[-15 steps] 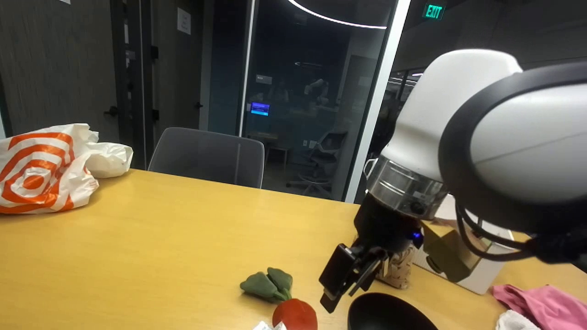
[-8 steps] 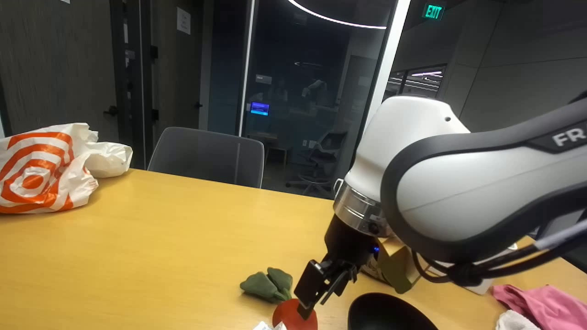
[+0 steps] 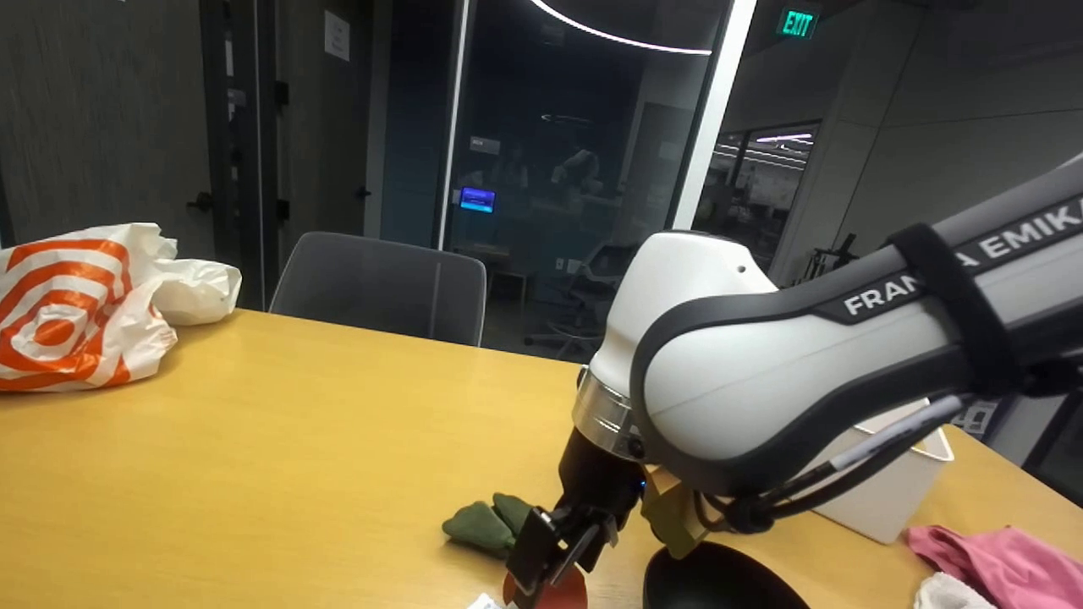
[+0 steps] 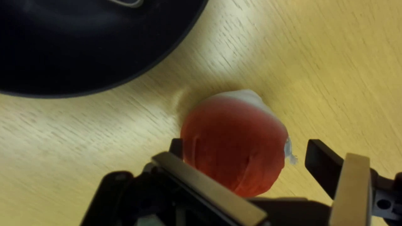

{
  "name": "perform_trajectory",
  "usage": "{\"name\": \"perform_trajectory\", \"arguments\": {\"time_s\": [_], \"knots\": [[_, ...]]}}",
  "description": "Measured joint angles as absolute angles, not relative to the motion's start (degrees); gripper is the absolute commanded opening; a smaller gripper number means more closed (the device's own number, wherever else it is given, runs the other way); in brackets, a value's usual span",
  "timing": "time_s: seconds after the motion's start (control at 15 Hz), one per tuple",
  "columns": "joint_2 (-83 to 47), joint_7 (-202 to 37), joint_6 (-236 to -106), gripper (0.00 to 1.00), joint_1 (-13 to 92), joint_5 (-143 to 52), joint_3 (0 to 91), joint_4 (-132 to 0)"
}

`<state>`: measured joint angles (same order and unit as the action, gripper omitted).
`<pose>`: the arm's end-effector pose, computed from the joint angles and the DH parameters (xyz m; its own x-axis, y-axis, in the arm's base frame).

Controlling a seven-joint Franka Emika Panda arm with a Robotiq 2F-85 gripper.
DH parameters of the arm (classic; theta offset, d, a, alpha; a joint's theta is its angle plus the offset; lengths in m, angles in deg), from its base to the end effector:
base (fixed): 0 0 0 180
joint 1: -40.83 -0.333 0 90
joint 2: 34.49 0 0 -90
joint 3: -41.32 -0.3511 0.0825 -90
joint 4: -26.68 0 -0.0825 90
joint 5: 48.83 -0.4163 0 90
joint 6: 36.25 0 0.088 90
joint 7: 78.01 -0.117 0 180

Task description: Put some rubber bands in the black bowl then put the radish in the bowl.

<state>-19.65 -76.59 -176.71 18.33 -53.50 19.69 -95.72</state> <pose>0.4387 0.4209 0.3006 0.7541 0.6531 0.0693 0.6552 -0.7407 -0.1485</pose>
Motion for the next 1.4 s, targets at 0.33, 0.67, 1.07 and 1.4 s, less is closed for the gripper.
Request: {"name": "perform_trajectory", "arguments": {"time_s": [0.33,0.67,1.07,1.4], "knots": [[-17.16,-73.40,-176.71,0.51,18.33,-53.56,19.58,-93.37],[-17.00,-72.51,-176.69,0.14,18.37,-53.56,19.57,-93.02],[-18.12,-72.42,-175.92,0.06,19.18,-55.46,19.54,-92.54],[-24.98,-72.01,-171.05,0.06,22.59,-61.85,19.78,-93.22]]}}
